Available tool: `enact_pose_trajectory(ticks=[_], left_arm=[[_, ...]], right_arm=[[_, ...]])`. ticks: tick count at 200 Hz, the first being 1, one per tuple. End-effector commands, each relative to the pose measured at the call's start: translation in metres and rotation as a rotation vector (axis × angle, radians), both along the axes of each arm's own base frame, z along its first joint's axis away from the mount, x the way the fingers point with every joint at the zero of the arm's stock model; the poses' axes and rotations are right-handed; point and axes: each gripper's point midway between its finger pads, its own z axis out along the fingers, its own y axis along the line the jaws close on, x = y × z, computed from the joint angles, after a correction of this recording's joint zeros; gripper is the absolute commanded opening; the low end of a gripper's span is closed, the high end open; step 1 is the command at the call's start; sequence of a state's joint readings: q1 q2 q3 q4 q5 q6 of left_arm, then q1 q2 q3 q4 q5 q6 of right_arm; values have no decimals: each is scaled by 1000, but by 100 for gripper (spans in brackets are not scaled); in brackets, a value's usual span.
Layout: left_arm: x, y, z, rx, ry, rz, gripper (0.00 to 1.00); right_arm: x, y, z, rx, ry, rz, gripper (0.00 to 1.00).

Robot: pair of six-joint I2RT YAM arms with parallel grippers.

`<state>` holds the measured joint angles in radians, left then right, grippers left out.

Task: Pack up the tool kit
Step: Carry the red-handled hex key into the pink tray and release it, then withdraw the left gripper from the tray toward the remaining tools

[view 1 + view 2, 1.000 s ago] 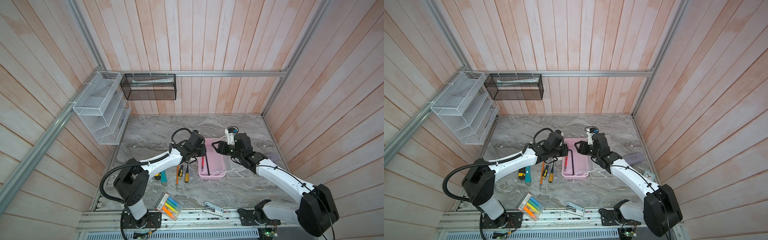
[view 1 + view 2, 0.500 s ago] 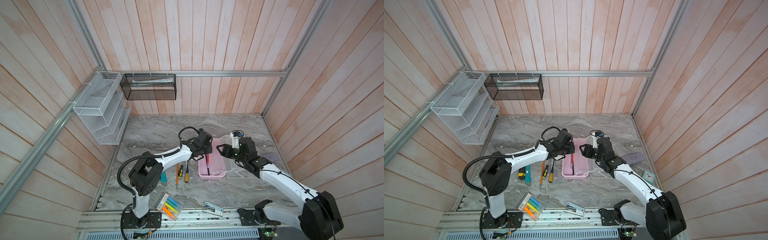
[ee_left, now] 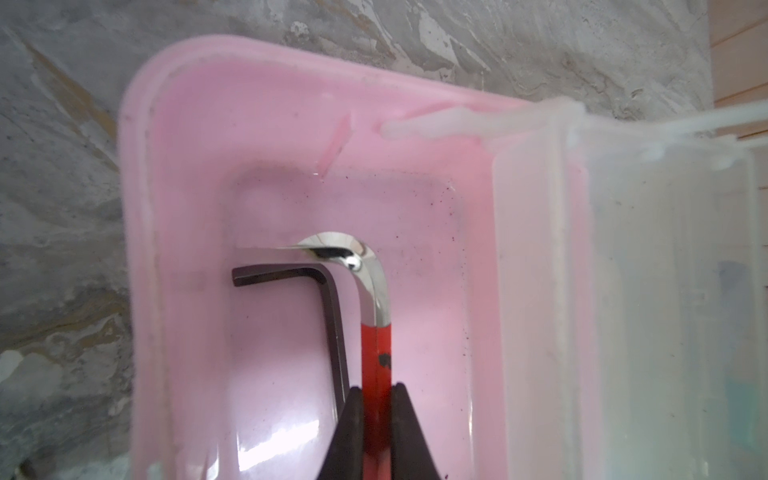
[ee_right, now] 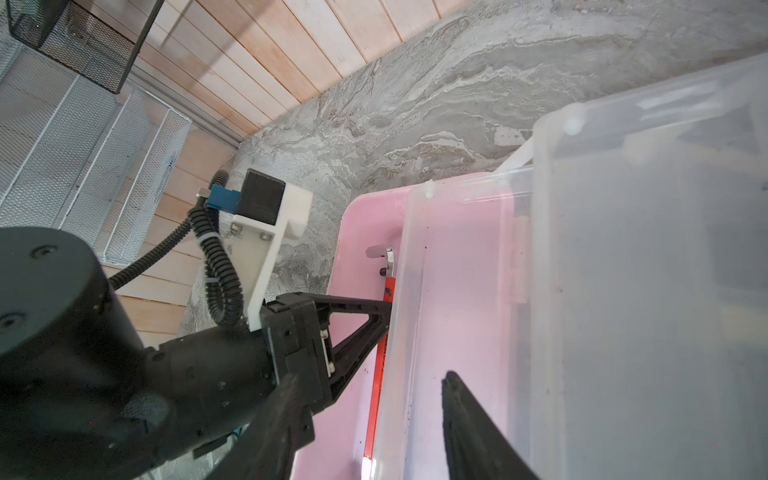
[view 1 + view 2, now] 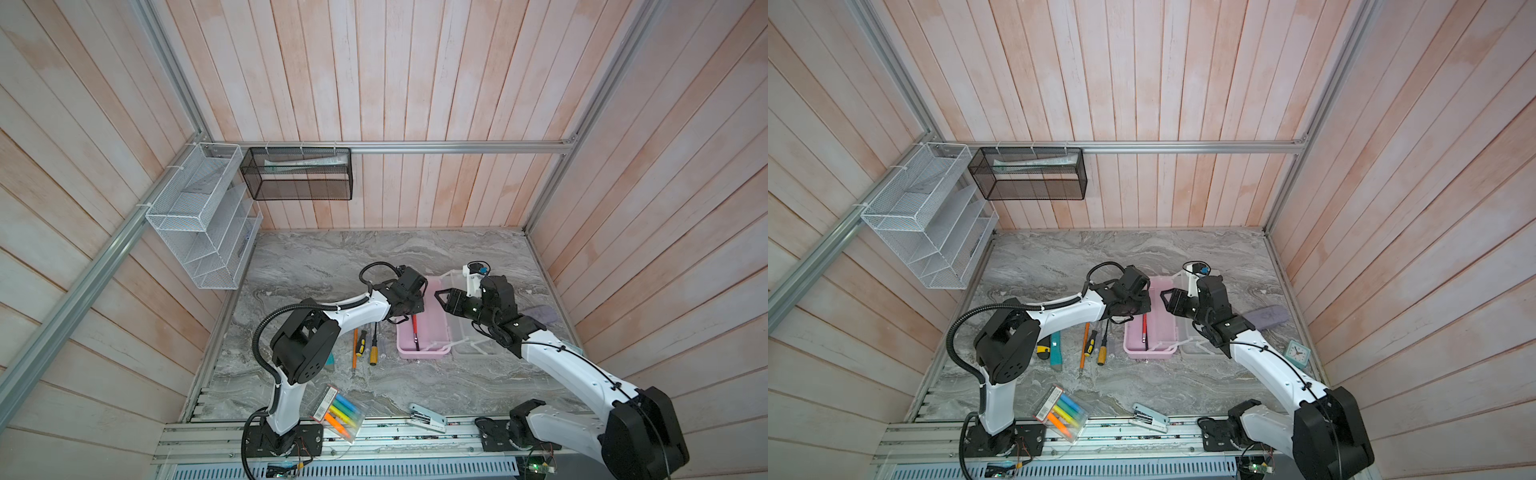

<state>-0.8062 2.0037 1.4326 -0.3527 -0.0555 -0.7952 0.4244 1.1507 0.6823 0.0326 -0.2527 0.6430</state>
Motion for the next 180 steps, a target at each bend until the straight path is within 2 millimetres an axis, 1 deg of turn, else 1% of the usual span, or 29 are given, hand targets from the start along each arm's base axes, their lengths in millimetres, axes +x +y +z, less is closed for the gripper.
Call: enact_pose_trajectory(ticks=[1, 11, 23, 45, 65, 70, 90, 98, 112, 123, 144, 163, 180], left_arm=[[5, -10, 10, -31, -16, 4, 24], [6, -8, 11, -28, -19, 10, 28], [7, -6, 13, -21, -24, 15, 29], [10, -4, 28, -27, -60, 6, 30], [12, -1, 53, -33, -129, -17, 35], [12, 0, 62, -33, -155, -25, 37], [11, 10, 89, -20, -234, -45, 42], [9, 16, 97, -7, -259, -52, 44], [5, 33, 105, 28, -278, -49, 45], [0, 53, 105, 59, -274, -30, 45], [-15, 95, 94, 79, -235, 21, 45], [-31, 132, 82, 99, -201, 66, 44], [-44, 152, 72, 124, -182, 86, 42]], right_arm=[[-1, -1, 3, 5, -23, 9, 54], [0, -1, 3, 5, -23, 8, 54], [-1, -1, 3, 3, -21, 7, 54], [-1, -1, 5, 3, -23, 10, 54], [-2, -1, 7, -14, -26, 17, 54], [-1, -1, 9, -15, -33, 19, 54], [-1, 0, 16, -24, -54, 32, 54], [0, 0, 20, -28, -62, 36, 55], [1, 1, 27, -36, -79, 43, 55], [1, 1, 31, -42, -86, 48, 55], [-2, 7, 40, -72, -106, 58, 56], [-8, 19, 46, -112, -118, 74, 56], [-14, 32, 45, -138, -117, 98, 55]])
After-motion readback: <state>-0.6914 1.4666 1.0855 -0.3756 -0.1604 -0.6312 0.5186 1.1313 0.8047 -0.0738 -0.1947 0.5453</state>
